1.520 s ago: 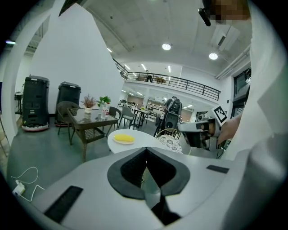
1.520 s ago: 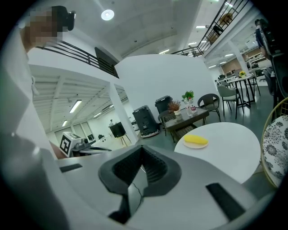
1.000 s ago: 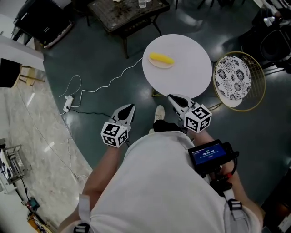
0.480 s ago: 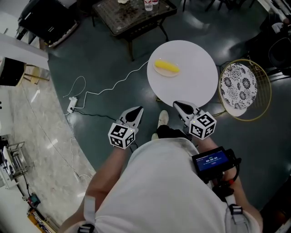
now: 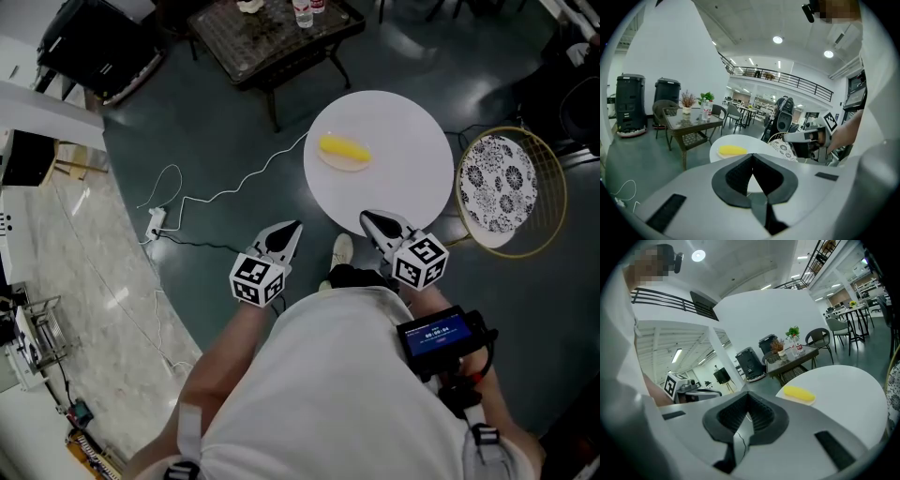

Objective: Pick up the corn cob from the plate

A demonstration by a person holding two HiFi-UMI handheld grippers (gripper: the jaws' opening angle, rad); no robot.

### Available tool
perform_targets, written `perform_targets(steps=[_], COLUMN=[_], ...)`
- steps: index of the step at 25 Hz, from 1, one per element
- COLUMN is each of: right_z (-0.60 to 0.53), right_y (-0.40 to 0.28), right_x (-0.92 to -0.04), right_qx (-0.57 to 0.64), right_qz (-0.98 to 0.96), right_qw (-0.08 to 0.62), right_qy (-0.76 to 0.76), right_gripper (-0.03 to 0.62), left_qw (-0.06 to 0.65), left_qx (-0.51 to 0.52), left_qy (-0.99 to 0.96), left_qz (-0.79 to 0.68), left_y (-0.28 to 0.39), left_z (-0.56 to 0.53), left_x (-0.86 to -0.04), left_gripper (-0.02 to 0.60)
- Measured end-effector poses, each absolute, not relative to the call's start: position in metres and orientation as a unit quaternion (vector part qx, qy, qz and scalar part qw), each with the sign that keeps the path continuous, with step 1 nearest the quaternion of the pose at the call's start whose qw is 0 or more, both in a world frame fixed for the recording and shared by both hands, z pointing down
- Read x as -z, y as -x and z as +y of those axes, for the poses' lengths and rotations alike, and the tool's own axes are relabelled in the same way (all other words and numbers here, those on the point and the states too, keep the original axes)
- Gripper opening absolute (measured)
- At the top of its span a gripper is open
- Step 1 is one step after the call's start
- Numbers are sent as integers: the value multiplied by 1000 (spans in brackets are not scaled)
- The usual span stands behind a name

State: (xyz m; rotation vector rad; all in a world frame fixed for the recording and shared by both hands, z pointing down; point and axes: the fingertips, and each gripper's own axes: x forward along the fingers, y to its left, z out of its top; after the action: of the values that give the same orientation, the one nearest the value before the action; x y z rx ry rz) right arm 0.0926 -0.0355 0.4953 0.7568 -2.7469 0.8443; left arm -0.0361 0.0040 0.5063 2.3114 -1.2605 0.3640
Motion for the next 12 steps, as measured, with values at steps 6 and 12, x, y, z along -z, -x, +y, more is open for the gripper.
perform_targets(steps=[6, 12], right_z=[-65, -89], right_y=[-100, -100], right_x=[-494, -487], right_qx=[-290, -290], right_qz=[-921, -924], right_qw=[75, 46], right_qy=[-249, -245], right_gripper=[8, 8], left_qw=[241, 233], left_qx=[-142, -169], left_qy=[-845, -843], left_qz=[-457, -454], left_y=[19, 16], left_z=[-26, -39], left_x=[-497, -491], left_gripper=[8, 8])
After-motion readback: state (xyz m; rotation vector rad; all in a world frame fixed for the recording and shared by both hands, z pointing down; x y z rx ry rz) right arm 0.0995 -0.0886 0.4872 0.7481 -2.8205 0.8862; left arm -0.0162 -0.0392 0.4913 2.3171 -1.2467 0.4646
